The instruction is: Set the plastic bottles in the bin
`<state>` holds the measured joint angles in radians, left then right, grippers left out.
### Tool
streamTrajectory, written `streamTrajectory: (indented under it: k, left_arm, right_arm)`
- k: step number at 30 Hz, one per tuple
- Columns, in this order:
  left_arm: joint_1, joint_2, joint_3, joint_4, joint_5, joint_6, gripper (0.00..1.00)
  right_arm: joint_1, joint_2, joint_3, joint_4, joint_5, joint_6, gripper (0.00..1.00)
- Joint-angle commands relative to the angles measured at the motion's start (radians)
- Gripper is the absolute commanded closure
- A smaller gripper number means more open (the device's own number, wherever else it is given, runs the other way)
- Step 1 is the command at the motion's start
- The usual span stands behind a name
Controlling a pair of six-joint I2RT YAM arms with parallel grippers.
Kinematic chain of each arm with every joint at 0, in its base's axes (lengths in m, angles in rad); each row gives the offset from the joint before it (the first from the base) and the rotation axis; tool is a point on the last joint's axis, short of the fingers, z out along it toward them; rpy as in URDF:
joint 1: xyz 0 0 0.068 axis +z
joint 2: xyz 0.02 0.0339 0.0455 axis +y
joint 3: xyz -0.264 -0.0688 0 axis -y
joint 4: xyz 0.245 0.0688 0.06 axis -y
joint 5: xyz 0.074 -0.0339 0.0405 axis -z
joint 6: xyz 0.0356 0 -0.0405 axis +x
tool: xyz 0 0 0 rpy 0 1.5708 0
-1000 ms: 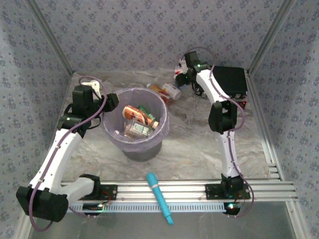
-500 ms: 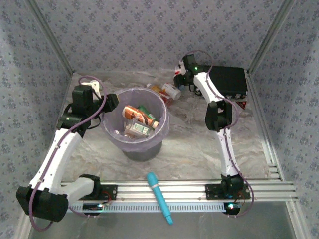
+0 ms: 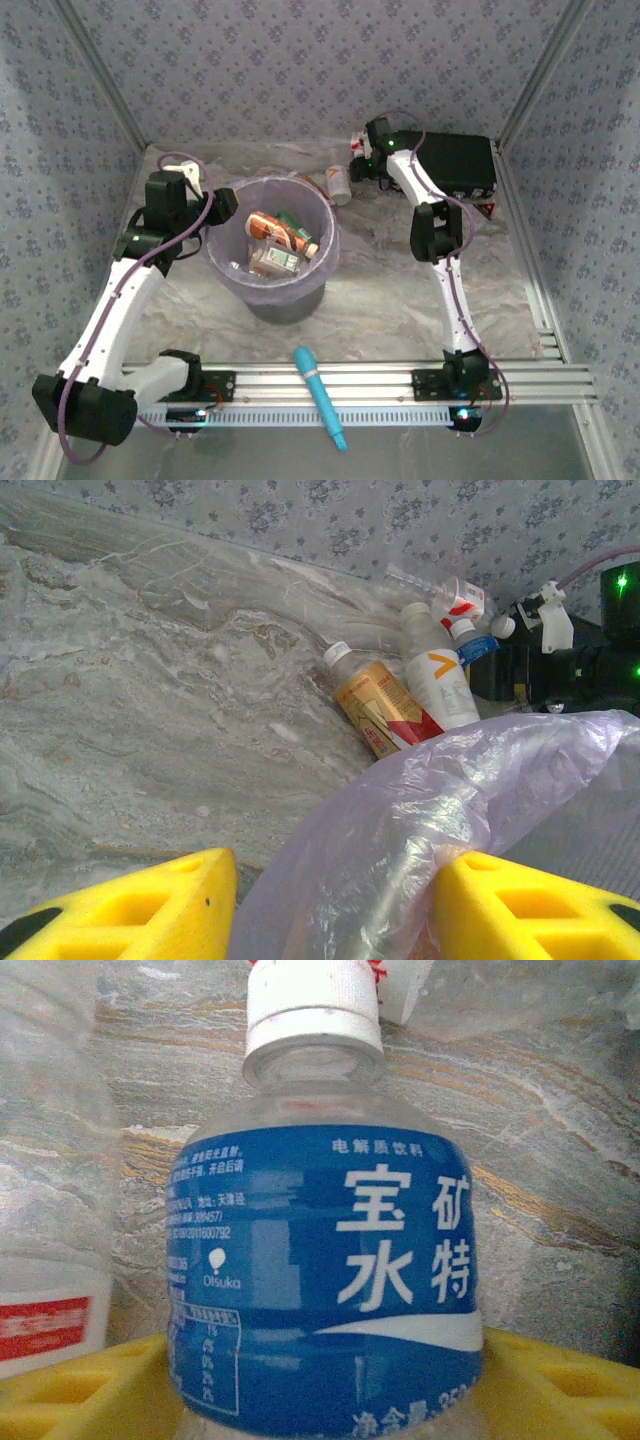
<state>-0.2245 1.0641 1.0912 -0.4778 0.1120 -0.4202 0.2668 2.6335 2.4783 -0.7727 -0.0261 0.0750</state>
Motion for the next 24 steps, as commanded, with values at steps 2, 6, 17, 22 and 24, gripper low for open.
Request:
streamTrajectory:
  k: [2, 6, 17, 22, 24]
  left_arm:
    - [0.004, 0.002, 0.016, -0.021, -0.026, 0.004, 0.46]
    - [0.004, 0.004, 0.018, -0.019, -0.027, 0.004, 0.46]
    - [0.004, 0.01, 0.021, -0.012, -0.022, 0.003, 0.46]
    - [0.004, 0.009, 0.029, -0.018, -0.02, 0.004, 0.46]
    - [0.004, 0.011, 0.032, -0.017, -0.019, 0.006, 0.46]
  right_arm:
    - [-0.009, 0.027, -0.006, 0.001, -0.015, 0.03, 0.34]
    - [-0.011, -0.006, -0.005, -0.002, -0.017, 0.026, 0.43]
    - [-0.01, -0.208, -0.012, -0.048, -0.058, 0.0, 0.47]
    - [-0.001, -0.332, -0.084, -0.053, -0.07, -0.006, 0.48]
    - [0.004, -0.385, -0.115, -0.058, -0.076, -0.006, 0.48]
